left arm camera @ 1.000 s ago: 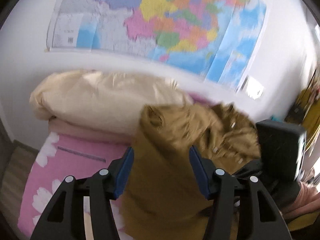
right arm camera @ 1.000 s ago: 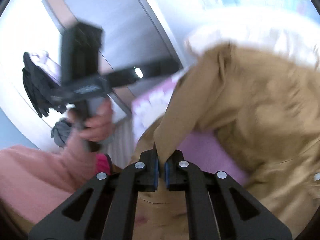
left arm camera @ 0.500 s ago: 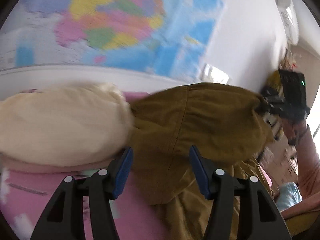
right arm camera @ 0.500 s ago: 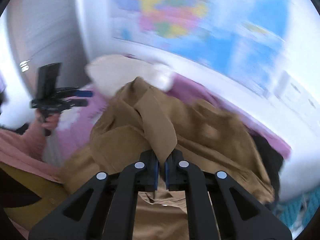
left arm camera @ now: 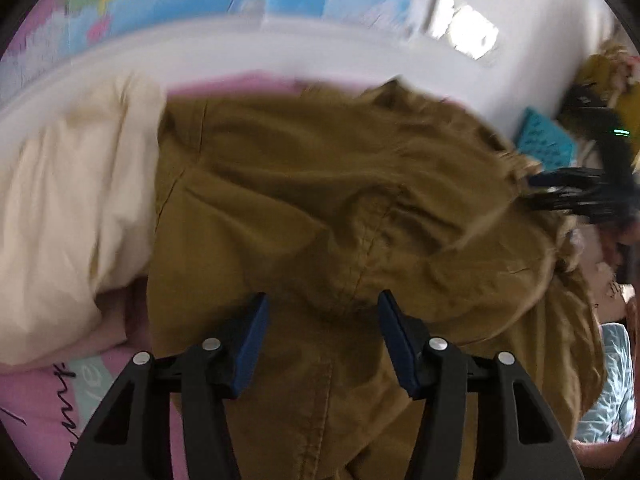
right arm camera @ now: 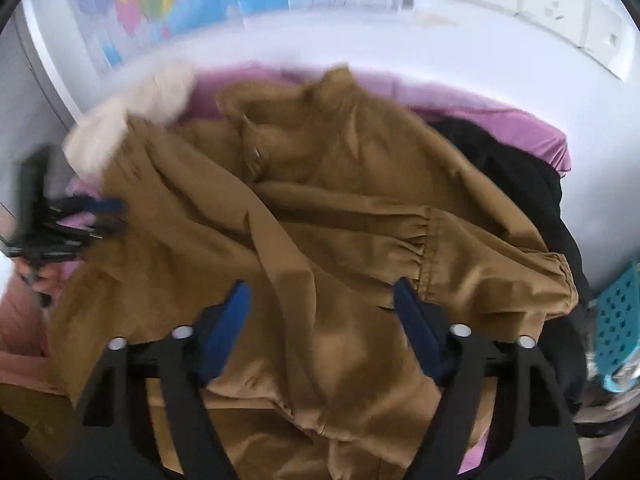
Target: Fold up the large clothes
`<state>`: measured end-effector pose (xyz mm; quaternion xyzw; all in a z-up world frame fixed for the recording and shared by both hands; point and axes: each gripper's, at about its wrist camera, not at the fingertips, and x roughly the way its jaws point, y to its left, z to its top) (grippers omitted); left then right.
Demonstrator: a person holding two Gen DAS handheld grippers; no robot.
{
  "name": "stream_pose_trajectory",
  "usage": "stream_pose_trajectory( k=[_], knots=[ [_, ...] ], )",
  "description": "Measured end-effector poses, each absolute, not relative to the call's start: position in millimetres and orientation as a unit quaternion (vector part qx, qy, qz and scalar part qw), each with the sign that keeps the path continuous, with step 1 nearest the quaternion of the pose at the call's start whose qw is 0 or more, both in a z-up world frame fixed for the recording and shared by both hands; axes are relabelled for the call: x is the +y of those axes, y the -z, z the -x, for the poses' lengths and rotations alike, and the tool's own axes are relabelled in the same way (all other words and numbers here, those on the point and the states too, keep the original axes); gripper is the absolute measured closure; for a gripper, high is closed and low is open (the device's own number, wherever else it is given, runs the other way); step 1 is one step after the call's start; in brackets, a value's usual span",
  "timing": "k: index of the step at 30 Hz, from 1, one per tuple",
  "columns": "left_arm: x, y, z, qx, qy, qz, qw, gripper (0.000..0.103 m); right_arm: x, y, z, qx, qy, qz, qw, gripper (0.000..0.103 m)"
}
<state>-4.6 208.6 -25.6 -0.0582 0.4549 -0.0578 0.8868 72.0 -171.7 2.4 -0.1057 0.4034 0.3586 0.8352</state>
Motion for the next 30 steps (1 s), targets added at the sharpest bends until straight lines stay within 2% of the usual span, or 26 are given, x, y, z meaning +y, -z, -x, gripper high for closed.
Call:
stream_pose_trajectory(
  k=[1, 4, 9, 11, 12, 13, 15, 20, 23, 25, 30],
  knots=[
    [209, 27, 3, 0.457, 0.056, 0.060, 0.886, 0.055, -184, -3, -72, 0.392, -0.361, 0.090, 0.841, 0.022],
    [211, 16, 5, 0.441, 0.066, 0.061, 0.893, 0.055, -215, -4, -56, 0.372, -0.361, 0.061, 0.853, 0.019],
    [207, -5, 6, 0.405, 0.087, 0.055, 0.908, 0.051, -226, 18, -52, 0.384, -0.330, 0.073, 0.860, 0.018],
    [206, -7, -3, 0.405, 0.084, 0.055, 0.909, 0.051, -225, 27, -56, 0.388, -0.331, 0.068, 0.857, 0.040],
    [207, -5, -8, 0.408, 0.080, 0.058, 0.908, 0.051, -225, 31, -60, 0.394, -0.331, 0.055, 0.855, 0.068],
    [206, -2, -16, 0.412, 0.078, 0.062, 0.906, 0.051, -227, 31, -62, 0.396, -0.326, 0.048, 0.857, 0.079],
    [208, 2, -21, 0.419, 0.077, 0.072, 0.902, 0.051, -232, 21, -60, 0.369, -0.328, 0.041, 0.869, 0.089],
    [198, -1, -21, 0.410, 0.100, 0.072, 0.904, 0.051, -263, -7, -67, 0.331, -0.284, 0.017, 0.900, 0.089],
    [188, 10, -31, 0.425, 0.096, 0.055, 0.898, 0.051, -268, 11, -90, 0.369, -0.259, 0.000, 0.892, 0.077],
    [185, 27, -42, 0.456, 0.075, 0.042, 0.886, 0.052, -267, 25, -100, 0.387, -0.245, -0.002, 0.889, 0.065],
    [196, 33, -44, 0.470, 0.064, 0.061, 0.878, 0.056, -275, 14, -82, 0.346, -0.243, -0.028, 0.906, 0.052]
  ],
)
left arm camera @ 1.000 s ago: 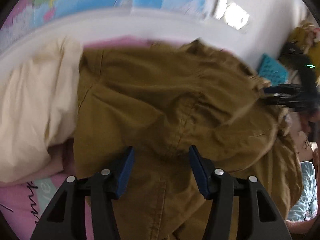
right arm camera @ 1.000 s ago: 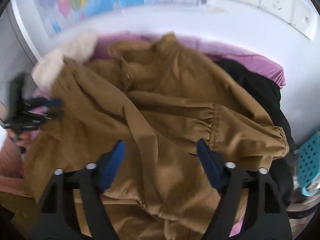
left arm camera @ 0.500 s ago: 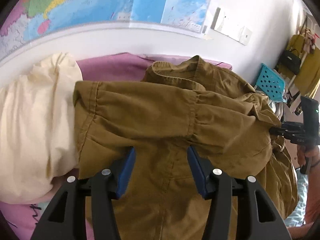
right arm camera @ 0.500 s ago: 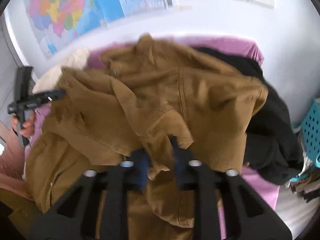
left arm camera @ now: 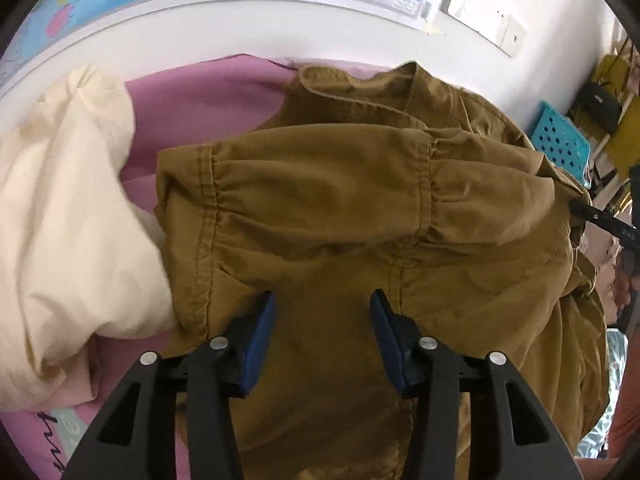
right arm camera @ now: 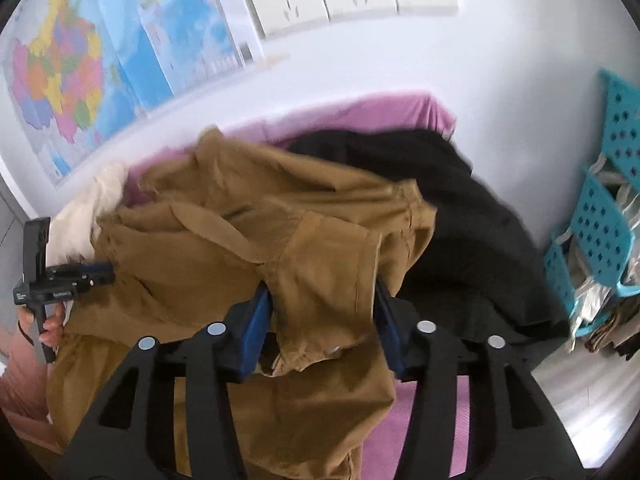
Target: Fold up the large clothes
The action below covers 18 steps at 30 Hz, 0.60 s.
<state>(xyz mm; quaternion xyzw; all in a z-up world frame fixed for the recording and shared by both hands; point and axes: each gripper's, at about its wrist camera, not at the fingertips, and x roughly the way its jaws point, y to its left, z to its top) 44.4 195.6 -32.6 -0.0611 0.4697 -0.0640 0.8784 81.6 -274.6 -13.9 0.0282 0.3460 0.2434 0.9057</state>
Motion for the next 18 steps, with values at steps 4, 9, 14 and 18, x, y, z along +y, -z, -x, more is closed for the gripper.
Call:
stream_pose_trajectory(
  k=[4, 9, 14, 18],
  knots=[
    [195, 15, -26, 0.441, 0.060, 0.040, 0.895, 0.048, -265, -8, -44, 0.279, -0.248, 0.014, 0.928, 0.050],
    [195, 16, -9, 0.438, 0.064, 0.023, 0.896, 0.047, -243, -2, -44, 0.269, -0.264, 0.060, 0.924, 0.050],
    [196, 37, -22, 0.462, 0.058, 0.029, 0.884, 0.047, -249, 27, -95, 0.326, -0.209, 0.033, 0.921, 0.058],
    [199, 38, -16, 0.459, 0.056, 0.024, 0.886, 0.047, -271, 23, -94, 0.325, -0.209, -0.027, 0.922, 0.052]
  ],
)
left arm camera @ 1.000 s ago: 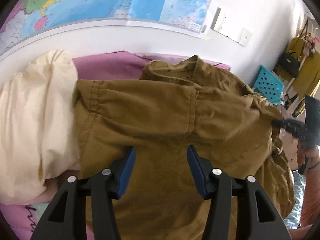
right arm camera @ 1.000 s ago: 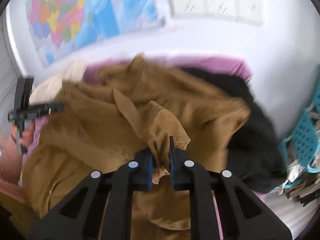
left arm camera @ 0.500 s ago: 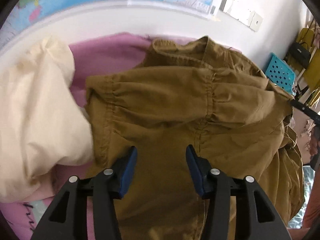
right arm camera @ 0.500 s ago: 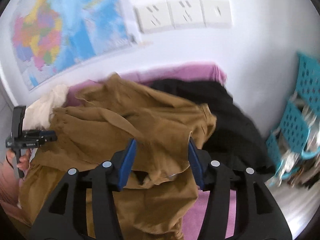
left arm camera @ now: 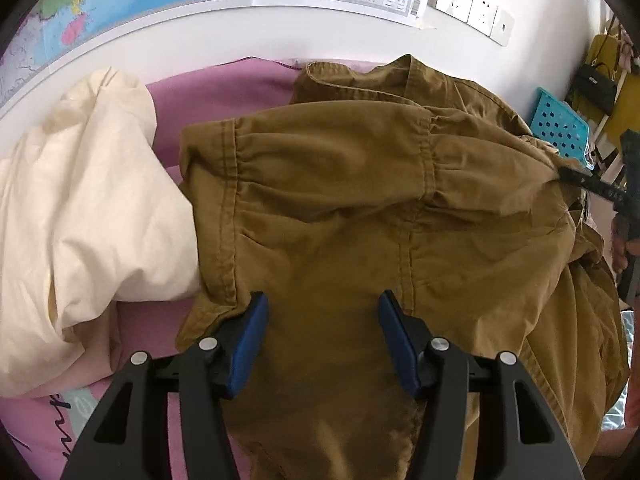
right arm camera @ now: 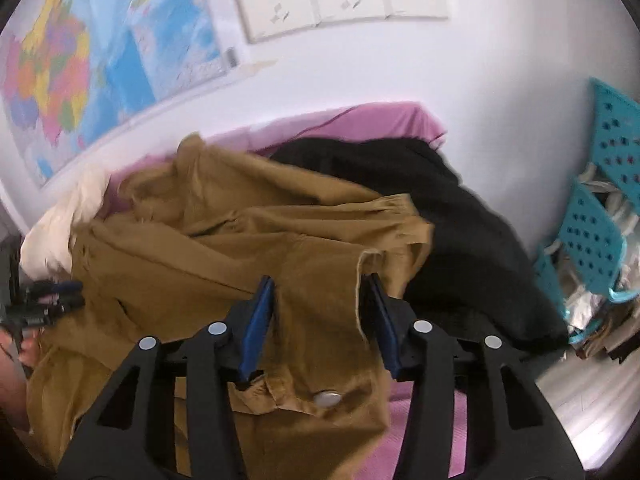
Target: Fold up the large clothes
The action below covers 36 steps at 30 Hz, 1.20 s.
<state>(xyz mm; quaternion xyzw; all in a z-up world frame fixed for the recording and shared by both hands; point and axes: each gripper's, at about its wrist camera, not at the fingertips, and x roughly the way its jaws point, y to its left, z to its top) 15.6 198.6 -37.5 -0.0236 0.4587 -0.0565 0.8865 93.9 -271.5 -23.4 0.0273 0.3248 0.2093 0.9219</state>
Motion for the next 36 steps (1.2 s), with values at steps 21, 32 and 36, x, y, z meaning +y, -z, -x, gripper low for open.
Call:
stream_pose_trajectory(
  k=[21, 32, 36],
  knots=[
    [188, 41, 45, 0.452, 0.054, 0.008, 0.890, 0.048, -253, 61, -83, 0.381, -0.260, -0.018, 0.887, 0.086],
    [175, 7, 46, 0.408, 0.061, -0.003, 0.911, 0.048, -266, 18, -47, 0.311, -0.256, -0.009, 0.915, 0.055],
    [167, -8, 28, 0.393, 0.059, -0.001, 0.918, 0.048, -279, 24, -72, 0.330, -0.231, -0.045, 0.914, 0.047]
  ],
)
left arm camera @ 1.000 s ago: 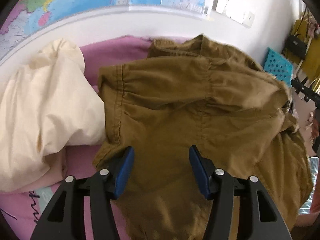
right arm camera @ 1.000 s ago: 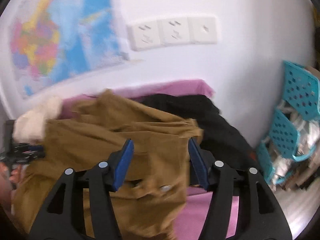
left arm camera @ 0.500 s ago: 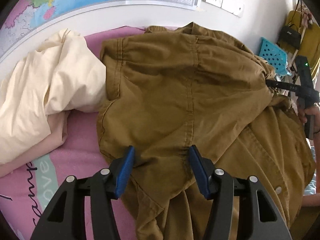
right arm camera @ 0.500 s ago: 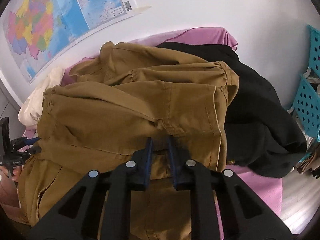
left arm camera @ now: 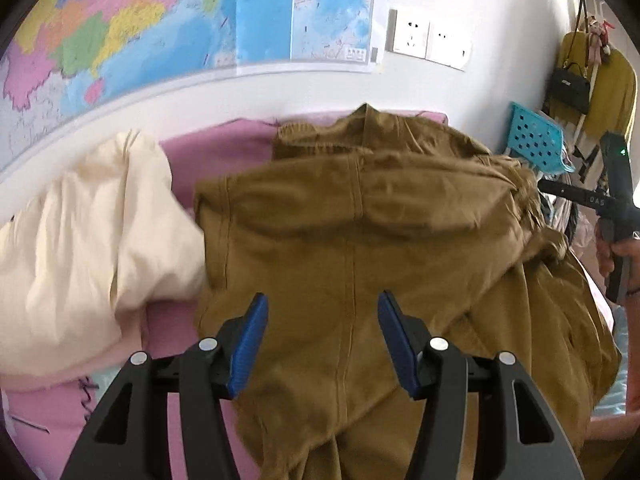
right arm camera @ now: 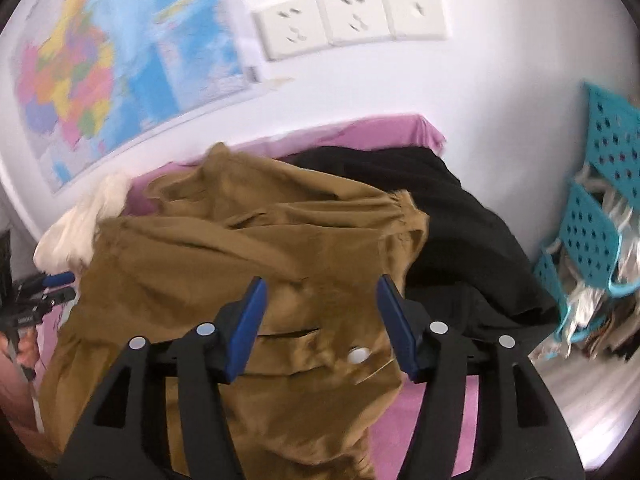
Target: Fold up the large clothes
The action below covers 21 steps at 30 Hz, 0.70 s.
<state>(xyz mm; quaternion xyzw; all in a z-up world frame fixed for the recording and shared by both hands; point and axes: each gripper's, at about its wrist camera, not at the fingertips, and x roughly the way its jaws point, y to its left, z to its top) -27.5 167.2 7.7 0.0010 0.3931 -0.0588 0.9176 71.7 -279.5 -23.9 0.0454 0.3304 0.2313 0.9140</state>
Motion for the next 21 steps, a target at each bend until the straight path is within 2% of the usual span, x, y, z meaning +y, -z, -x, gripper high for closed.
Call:
stream_pose_trajectory(
  k=[5, 7, 9, 13, 16, 21],
  knots=[
    [145, -1, 13, 0.408, 0.079, -0.023, 0.909, 0.048, -273, 43, -88, 0.358, -0.221, -0.034, 0.906, 0.055],
    [137, 4, 7, 0.415, 0.087, -0.032, 0.905, 0.048, -272, 44, -89, 0.358, -0.221, -0.026, 0.907, 0.070],
    [133, 11, 5, 0.427, 0.088, -0.032, 0.900, 0.048, -276, 46, -94, 0.363, -0.222, -0.039, 0.904, 0.071],
    [132, 29, -5, 0.456, 0.070, -0.027, 0.887, 0.048, -274, 51, -97, 0.374, -0.218, -0.035, 0.901, 0.070],
    [130, 29, 0, 0.452, 0.056, -0.035, 0.889, 0.048, -278, 39, -83, 0.357, -0.238, -0.046, 0.902, 0.057],
    [122, 23, 13, 0.438, 0.047, -0.057, 0.896, 0.048, -282, 25, -48, 0.333, -0.260, -0.031, 0.906, 0.052]
  ],
)
